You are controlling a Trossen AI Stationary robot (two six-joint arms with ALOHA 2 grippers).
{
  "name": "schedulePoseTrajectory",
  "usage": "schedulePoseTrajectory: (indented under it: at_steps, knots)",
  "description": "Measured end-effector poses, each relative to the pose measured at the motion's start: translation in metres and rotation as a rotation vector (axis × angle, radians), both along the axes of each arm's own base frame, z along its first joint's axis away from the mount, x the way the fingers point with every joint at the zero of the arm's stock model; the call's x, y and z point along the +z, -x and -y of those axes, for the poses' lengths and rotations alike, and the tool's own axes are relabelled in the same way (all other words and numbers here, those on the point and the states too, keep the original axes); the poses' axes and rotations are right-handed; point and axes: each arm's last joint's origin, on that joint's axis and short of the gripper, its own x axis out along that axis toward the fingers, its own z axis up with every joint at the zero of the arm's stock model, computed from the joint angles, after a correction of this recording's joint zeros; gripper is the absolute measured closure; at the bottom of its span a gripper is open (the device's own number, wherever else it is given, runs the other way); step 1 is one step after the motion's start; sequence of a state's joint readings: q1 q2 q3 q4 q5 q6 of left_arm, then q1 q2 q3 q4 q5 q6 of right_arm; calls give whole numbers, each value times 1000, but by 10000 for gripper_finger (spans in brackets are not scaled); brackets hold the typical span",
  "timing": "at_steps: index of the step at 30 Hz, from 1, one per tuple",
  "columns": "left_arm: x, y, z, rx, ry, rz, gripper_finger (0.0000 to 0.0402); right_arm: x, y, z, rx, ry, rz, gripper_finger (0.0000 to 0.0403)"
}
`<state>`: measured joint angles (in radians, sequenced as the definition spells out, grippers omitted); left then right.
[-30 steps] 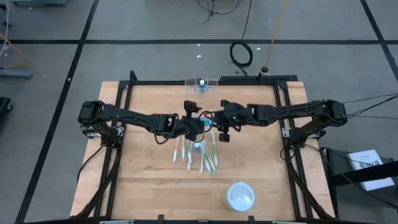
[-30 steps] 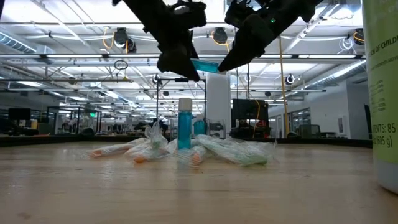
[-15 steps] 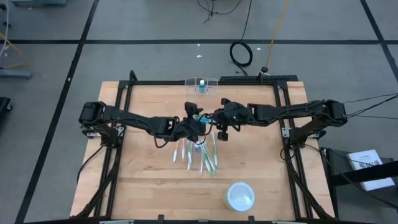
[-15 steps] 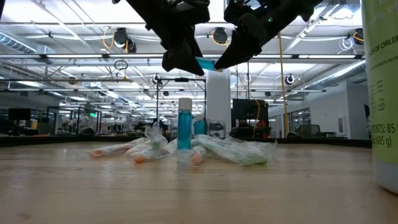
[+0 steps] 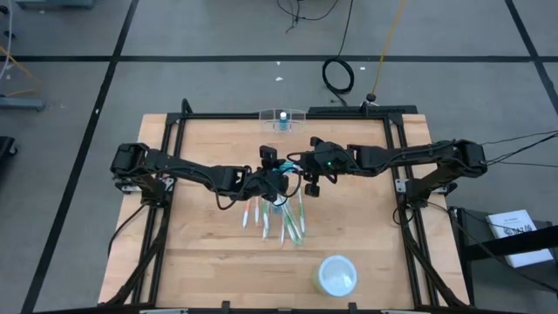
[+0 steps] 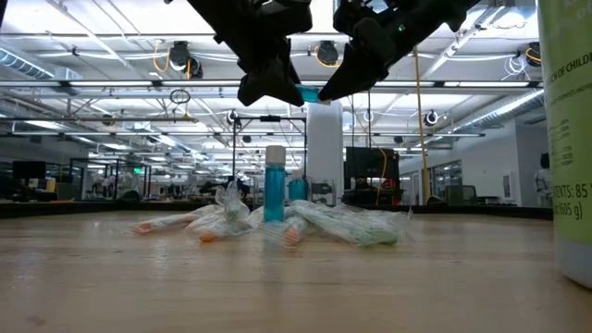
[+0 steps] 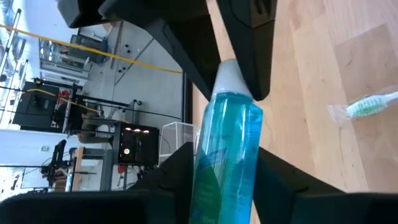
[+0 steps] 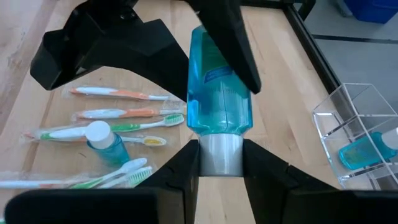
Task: Pick & Place toothbrushing station
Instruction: Put the blue mouthwash into the transparent organizer
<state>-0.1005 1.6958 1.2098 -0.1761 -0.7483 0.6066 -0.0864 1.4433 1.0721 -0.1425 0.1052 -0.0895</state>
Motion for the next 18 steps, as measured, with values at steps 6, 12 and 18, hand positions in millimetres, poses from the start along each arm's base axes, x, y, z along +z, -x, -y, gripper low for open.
schedulePoseTrajectory:
  at_steps: [6, 12, 18]
  knots:
    - [0, 0, 0, 15, 22, 21, 288, 0, 0, 0, 0, -1, 1, 303]
    - [0, 0, 0, 60, 80, 76, 288, 0, 0, 0, -3, 4, -2, 286]
    - [3, -1, -11, 45, 266, 160, 289, 12, 17, 0, -34, 36, -30, 265]
